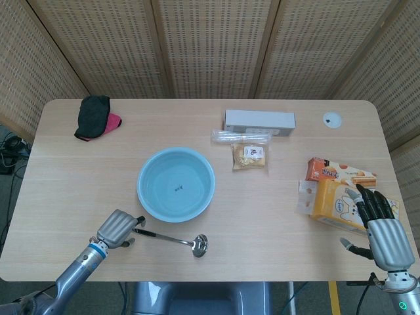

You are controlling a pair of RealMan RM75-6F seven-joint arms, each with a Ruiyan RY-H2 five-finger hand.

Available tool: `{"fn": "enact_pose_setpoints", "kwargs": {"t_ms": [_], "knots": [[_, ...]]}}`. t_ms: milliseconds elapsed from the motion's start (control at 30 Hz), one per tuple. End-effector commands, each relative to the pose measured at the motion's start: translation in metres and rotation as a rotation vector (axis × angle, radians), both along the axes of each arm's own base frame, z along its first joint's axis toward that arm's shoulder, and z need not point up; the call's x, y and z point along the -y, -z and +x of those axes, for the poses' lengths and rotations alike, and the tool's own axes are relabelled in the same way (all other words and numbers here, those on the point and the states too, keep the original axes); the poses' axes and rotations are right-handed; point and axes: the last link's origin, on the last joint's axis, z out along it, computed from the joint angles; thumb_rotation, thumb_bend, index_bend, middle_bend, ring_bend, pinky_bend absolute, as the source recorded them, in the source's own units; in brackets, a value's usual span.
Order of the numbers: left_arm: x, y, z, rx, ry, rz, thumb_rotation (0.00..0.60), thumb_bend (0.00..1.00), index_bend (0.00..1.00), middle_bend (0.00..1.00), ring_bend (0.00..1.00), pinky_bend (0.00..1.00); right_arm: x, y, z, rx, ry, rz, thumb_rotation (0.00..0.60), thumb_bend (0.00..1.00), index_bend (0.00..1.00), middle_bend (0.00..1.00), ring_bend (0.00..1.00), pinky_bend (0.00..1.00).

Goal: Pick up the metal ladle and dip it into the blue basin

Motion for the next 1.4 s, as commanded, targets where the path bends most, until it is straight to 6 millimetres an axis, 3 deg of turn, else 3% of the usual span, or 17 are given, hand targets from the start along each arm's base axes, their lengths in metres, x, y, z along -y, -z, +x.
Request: {"fn": "enact_pose_setpoints", "kwargs": {"t_ms": [33,500,1067,1400], "knots": [[-0.001,0.007,0.003,-0.002,0.006,-0.009,0.600,0.26,0.41,0.92,0.89,0.98,0.000,0.000,0.000,0.000,0.001,-0.001,0.600,0.00,0.00,0.00,0.00,0.00],[-0.002,0.037,0.024,-0.006,0.050,-0.042,0.600,0.30,0.41,0.92,0.89,0.98,0.002,-0.003,-0.002,0.007,0.011,-0.007,0.600,0.00,0.00,0.00,0.00,0.00],[0.000,0.045,0.022,-0.046,0.019,-0.054,0.600,0.31,0.41,0.92,0.89,0.98,0.002,-0.005,-0.003,0.013,0.011,-0.010,0.600,0.00,0.00,0.00,0.00,0.00],[0.001,0.047,0.020,-0.052,0.016,-0.054,0.600,0.35,0.52,0.92,0.89,0.98,0.002,-0.005,-0.003,0.017,0.012,-0.011,0.600,0.00,0.00,0.00,0.00,0.00]]}}
